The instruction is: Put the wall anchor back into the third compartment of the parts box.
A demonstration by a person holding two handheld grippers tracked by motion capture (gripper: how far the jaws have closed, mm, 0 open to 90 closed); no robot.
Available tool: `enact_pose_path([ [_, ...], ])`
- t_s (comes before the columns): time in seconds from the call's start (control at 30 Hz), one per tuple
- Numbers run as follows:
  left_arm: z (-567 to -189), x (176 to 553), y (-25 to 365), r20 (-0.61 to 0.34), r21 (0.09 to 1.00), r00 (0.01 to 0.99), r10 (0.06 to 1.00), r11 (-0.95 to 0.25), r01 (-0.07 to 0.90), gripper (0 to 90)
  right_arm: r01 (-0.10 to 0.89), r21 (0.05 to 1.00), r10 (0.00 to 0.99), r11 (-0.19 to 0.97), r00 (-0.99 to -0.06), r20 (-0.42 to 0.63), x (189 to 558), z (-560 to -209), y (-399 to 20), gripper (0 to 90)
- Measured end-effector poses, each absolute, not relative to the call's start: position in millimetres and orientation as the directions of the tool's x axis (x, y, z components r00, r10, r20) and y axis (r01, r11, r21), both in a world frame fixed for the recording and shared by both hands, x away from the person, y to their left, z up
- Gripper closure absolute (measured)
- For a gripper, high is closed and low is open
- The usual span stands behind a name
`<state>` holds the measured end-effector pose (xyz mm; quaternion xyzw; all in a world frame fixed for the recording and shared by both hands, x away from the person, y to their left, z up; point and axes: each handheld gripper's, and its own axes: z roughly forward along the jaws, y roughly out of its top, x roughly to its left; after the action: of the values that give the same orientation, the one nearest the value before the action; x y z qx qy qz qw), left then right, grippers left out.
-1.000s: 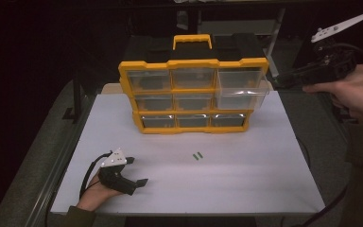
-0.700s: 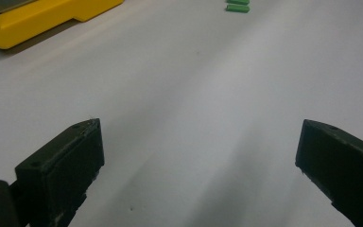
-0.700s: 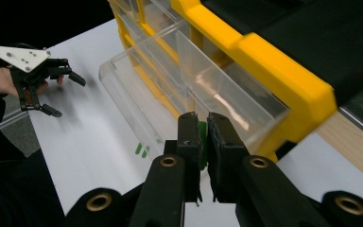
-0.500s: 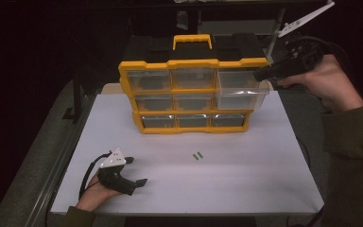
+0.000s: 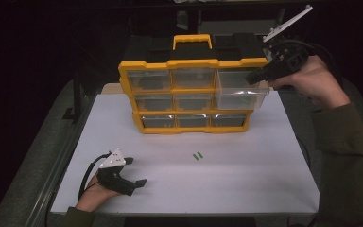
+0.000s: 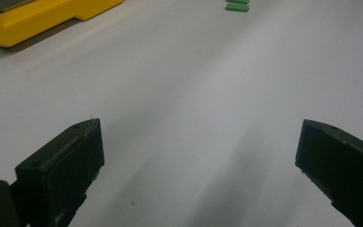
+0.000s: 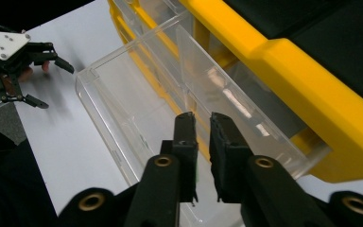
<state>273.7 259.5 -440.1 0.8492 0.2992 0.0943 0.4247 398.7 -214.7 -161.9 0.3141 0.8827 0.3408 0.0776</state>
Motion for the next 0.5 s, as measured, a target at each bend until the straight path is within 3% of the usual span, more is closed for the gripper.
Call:
enact_pose_path([
  [0.13,-440,274,259,-0.092,0.777,0.803,0.588,-0.462,0.428,2.1,0.506,0.657,0.617,0.559,-0.783,0.078,394,-157,-219,88.2],
  [0.5,-441,273,258,-0.093,0.781,0.803,0.589,-0.457,0.426,2.1,0.513,0.675,0.656,0.530,-0.753,0.056,384,-148,-243,88.4],
])
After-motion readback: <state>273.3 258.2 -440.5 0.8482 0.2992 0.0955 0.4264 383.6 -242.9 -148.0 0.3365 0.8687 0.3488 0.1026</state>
